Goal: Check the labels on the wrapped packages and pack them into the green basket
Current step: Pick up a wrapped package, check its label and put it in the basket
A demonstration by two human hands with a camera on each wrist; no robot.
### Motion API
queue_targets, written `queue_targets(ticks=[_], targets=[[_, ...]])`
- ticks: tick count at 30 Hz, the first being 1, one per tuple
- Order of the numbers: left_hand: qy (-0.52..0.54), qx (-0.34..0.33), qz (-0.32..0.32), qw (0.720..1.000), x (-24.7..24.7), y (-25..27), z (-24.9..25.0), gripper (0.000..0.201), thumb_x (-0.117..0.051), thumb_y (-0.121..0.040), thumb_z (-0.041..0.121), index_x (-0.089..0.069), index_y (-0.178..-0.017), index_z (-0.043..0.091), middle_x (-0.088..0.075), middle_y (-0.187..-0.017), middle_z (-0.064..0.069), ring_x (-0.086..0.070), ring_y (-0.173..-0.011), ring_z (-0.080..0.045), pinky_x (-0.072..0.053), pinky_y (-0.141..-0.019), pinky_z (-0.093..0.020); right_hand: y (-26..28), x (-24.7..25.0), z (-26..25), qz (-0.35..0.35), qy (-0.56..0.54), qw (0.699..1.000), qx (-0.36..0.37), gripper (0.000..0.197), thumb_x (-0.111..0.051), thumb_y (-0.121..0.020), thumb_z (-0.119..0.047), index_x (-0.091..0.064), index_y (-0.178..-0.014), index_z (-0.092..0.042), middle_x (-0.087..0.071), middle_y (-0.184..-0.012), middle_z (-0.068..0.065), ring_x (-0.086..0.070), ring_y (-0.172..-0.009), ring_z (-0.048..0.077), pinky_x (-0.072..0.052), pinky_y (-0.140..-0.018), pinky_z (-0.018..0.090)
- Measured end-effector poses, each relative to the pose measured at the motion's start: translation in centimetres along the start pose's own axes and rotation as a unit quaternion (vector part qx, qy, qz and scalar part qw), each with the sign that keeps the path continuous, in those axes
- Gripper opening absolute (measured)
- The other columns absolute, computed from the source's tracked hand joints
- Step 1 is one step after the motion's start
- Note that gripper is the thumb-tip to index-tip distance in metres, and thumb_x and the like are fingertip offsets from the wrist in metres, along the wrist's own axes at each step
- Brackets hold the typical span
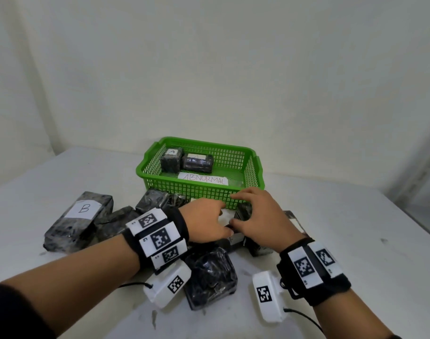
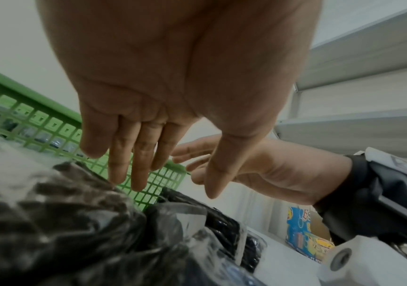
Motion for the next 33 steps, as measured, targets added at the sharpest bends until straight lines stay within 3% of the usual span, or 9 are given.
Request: queue_targets(ticks=[3,5,8,13,16,19,22,26,33], targets=[[-0.014,0.002,-0.022,1.0,-0.8,0.0,0.4,0.064,-0.066,-0.085,0.046,-0.053,-0.138,0.012,-0.063,-0.13,-0.005,-0.061,-0.116,-0.023,-0.051,-0.096,-0.033,0.6,-1.6,-0.1,-0.07,0.032,0.997,0.007,0.06,-0.079,-0.078,-0.03,-0.068,-0.136,-0.025,-0.058,-0.124,-0.005,-0.052,-0.119,0.014,-0.044,-0.102,0.026],[-0.048,0.008,-0.04,0.998,-1.4,0.0,0.6,0.05,-0.066,-0.085,0.043,-0.064,-0.123,0.011,-0.07,-0.116,-0.009,-0.066,-0.106,-0.026,-0.055,-0.089,-0.037,0.7,-2.9,0.2,-0.114,0.071,0.991,0.003,0.06,-0.077,-0.075,-0.03,-0.069,-0.134,-0.028,-0.06,-0.12,-0.002,-0.053,-0.118,0.018,-0.05,-0.102,0.036],[-0.096,0.018,-0.059,0.993,-1.8,-0.3,1.0,0.032,-0.065,-0.085,0.036,-0.071,-0.103,0.01,-0.073,-0.096,-0.011,-0.069,-0.088,-0.028,-0.057,-0.076,-0.036,0.6,-3.4,0.7,-0.122,0.105,0.987,-0.006,0.057,-0.074,-0.08,-0.024,-0.066,-0.135,-0.031,-0.055,-0.124,0.001,-0.052,-0.122,0.02,-0.051,-0.106,0.04],[-0.108,0.015,-0.05,0.993,-1.2,-0.8,1.5,0.024,-0.064,-0.085,0.025,-0.074,-0.101,0.01,-0.073,-0.092,-0.011,-0.068,-0.086,-0.028,-0.057,-0.074,-0.034,0.9,-3.3,0.8,-0.123,0.122,0.985,0.016,0.033,-0.07,-0.091,-0.024,-0.072,-0.124,-0.027,-0.054,-0.12,0.005,-0.047,-0.122,0.016,-0.051,-0.102,0.039],[-0.023,0.012,-0.009,1.0,1.0,-0.7,1.2,0.02,-0.06,-0.088,0.021,-0.075,-0.099,0.015,-0.074,-0.089,-0.006,-0.069,-0.084,-0.023,-0.059,-0.074,-0.033,0.4,-1.8,0.9,-0.096,0.028,0.995,0.022,0.02,-0.072,-0.092,-0.025,-0.075,-0.111,-0.026,-0.063,-0.101,-0.005,-0.061,-0.094,0.011,-0.053,-0.085,0.029],[0.081,-0.002,0.079,0.994,4.6,-0.2,0.3,0.016,-0.062,-0.09,0.026,-0.075,-0.098,0.018,-0.075,-0.087,-0.002,-0.069,-0.081,-0.02,-0.056,-0.073,-0.035,-0.3,0.8,1.1,-0.023,-0.087,0.996,0.016,0.028,-0.078,-0.091,-0.03,-0.073,-0.118,-0.026,-0.072,-0.103,-0.011,-0.066,-0.091,0.005,-0.046,-0.075,0.012],[0.18,-0.007,0.14,0.974,7.0,0.0,-0.9,0.015,-0.064,-0.092,0.027,-0.075,-0.099,0.019,-0.076,-0.091,0.0,-0.072,-0.084,-0.017,-0.059,-0.081,-0.036,-1.1,2.1,1.2,0.031,-0.226,0.973,0.022,0.042,-0.084,-0.083,-0.034,-0.069,-0.122,-0.031,-0.074,-0.113,-0.011,-0.07,-0.101,0.005,-0.056,-0.091,0.027],[0.375,-0.002,0.137,0.917,7.5,-0.2,-2.4,0.017,-0.061,-0.098,0.016,-0.07,-0.107,0.006,-0.075,-0.099,-0.011,-0.077,-0.082,-0.021,-0.063,-0.077,-0.036,-2.2,2.1,0.2,0.048,-0.326,0.942,0.059,0.06,-0.09,-0.075,-0.025,-0.066,-0.13,-0.031,-0.074,-0.123,-0.008,-0.07,-0.114,0.014,-0.058,-0.101,0.043],[0.471,-0.065,0.156,0.866,7.5,-0.2,-3.6,0.049,-0.078,-0.084,0.017,-0.061,-0.13,0.019,-0.069,-0.123,-0.003,-0.072,-0.106,-0.018,-0.06,-0.088,-0.038,-3.7,1.9,-0.5,0.079,-0.377,0.921,0.06,0.039,-0.089,-0.081,-0.021,-0.074,-0.117,-0.016,-0.079,-0.113,-0.003,-0.074,-0.109,0.012,-0.057,-0.103,0.039]])
Point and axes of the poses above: each hand's wrist, its own y-axis away from the middle knuckle, its own x-axis out of the back of the hand, z = x × y, the point moved 10 cm from there along -y, towards the middle knuckle
